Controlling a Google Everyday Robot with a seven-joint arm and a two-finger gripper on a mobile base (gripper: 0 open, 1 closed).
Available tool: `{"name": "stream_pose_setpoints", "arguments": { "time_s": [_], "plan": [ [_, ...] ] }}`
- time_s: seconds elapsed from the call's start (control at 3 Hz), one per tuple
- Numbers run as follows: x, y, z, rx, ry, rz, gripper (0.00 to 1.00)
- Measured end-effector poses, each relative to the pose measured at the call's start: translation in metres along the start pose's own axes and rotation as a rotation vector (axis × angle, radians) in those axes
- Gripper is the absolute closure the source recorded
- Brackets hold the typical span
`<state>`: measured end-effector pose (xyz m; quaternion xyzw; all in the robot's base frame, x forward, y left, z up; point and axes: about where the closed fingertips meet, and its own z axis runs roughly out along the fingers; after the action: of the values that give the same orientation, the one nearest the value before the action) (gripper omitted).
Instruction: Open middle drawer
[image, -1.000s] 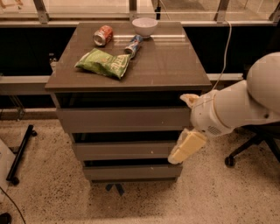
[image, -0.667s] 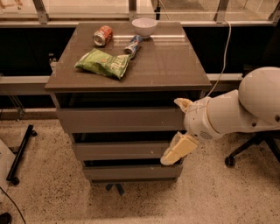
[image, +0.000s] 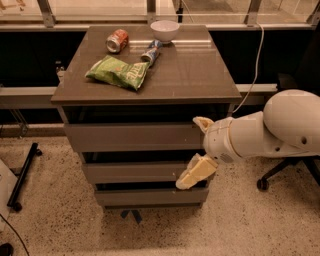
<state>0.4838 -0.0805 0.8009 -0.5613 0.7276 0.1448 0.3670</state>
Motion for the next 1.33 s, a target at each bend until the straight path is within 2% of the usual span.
{"name": "stream_pose_setpoints", "arguments": {
  "time_s": [0.33, 0.67, 1.0, 1.33],
  "plan": [
    [0.004, 0.005, 0.011, 0.002, 0.006, 0.02, 0.0],
    [0.013, 0.009, 0.039, 0.013, -0.036, 0.076, 0.0],
    [0.028, 0.009, 0.064, 0.005, -0.099, 0.135, 0.0],
    [0.042, 0.005, 0.088, -0.021, -0.153, 0.164, 0.0]
  ]
}}
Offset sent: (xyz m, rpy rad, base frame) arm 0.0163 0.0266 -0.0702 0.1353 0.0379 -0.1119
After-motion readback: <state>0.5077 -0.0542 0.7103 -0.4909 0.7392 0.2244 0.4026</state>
